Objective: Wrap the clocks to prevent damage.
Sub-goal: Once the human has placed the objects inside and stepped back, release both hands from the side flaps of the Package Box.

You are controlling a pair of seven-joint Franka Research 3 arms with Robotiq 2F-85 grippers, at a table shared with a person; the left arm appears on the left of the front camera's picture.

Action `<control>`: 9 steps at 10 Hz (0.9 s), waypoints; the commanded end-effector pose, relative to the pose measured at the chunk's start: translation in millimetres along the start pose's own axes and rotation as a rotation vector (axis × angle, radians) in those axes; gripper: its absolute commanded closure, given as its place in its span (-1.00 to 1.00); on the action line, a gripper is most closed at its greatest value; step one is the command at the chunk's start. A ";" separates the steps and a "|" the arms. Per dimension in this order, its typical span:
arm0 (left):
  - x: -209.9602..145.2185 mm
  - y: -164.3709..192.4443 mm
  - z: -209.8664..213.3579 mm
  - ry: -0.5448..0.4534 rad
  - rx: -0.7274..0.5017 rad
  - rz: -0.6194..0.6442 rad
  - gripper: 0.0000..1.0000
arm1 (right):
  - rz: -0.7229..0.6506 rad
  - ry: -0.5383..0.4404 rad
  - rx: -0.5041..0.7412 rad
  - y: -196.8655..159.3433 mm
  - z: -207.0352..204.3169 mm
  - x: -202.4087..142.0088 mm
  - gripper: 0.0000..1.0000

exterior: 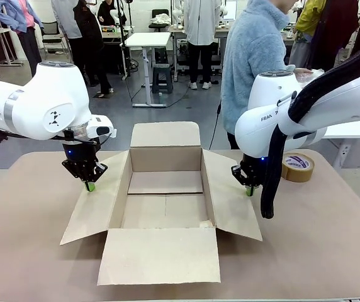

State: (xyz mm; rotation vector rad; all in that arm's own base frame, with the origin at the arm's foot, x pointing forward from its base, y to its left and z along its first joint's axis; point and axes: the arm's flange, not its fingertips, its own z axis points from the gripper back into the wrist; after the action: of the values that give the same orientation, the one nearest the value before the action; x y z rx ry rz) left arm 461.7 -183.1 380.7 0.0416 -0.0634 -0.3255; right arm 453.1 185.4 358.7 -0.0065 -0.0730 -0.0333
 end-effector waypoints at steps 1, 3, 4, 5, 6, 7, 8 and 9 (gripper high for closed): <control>-0.4 0.4 -0.2 -0.004 0.007 0.004 0.99 | -0.014 -0.009 -0.006 0.9 -0.4 -1.5 0.98; -0.4 0.4 -0.2 -0.004 0.007 0.004 0.99 | -0.014 -0.009 -0.006 0.9 -0.4 -1.5 0.98; -0.4 0.4 -0.2 -0.004 0.007 0.004 0.99 | -0.014 -0.009 -0.006 0.9 -0.4 -1.5 0.98; -0.4 0.4 -0.2 -0.004 0.007 0.004 0.99 | -0.014 -0.009 -0.006 0.9 -0.4 -1.5 0.98; -0.4 0.4 -0.2 -0.004 0.007 0.004 0.99 | -0.014 -0.009 -0.006 0.9 -0.4 -1.5 0.98; -0.4 0.4 -0.2 -0.004 0.007 0.004 0.99 | -0.014 -0.009 -0.006 0.9 -0.4 -1.5 0.98; -0.4 0.4 -0.2 -0.004 0.007 0.004 0.99 | -0.014 -0.009 -0.006 0.9 -0.4 -1.5 0.98; -0.4 0.4 -0.2 -0.004 0.007 0.004 0.99 | -0.014 -0.009 -0.006 0.9 -0.4 -1.5 0.98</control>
State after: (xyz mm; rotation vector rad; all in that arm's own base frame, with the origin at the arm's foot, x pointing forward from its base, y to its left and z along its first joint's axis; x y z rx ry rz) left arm 461.7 -183.1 380.7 0.0416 -0.0634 -0.3255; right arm 453.1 185.4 358.7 -0.0065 -0.0730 -0.0333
